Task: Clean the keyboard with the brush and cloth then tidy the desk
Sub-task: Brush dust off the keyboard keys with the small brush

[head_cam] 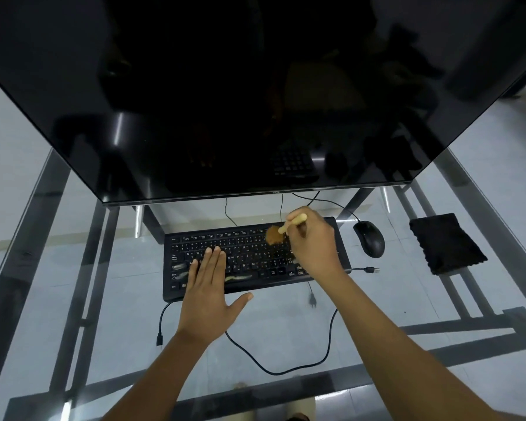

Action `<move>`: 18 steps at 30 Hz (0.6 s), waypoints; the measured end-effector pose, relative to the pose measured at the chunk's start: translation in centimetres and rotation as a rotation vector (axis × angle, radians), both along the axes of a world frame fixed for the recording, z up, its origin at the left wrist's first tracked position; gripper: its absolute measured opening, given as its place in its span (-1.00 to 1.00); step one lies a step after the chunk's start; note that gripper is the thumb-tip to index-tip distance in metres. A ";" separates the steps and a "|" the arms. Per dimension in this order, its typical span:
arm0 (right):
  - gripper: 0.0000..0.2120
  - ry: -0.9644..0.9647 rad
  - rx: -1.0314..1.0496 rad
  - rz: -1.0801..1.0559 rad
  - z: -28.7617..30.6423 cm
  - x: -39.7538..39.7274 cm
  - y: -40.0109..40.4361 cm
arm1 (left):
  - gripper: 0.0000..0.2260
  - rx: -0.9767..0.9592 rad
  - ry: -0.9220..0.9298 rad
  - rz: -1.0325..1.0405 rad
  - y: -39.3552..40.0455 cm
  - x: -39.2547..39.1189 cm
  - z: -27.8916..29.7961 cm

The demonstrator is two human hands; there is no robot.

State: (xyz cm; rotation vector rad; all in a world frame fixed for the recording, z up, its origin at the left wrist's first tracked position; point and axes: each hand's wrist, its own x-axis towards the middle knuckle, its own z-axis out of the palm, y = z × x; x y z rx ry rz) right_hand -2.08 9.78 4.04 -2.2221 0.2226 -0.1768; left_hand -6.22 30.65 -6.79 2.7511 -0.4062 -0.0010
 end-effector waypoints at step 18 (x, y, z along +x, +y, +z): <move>-0.94 0.110 0.114 0.003 -0.2 -1.2 -3.1 | -0.17 -0.090 -0.044 0.010 -2.2 0.8 1.2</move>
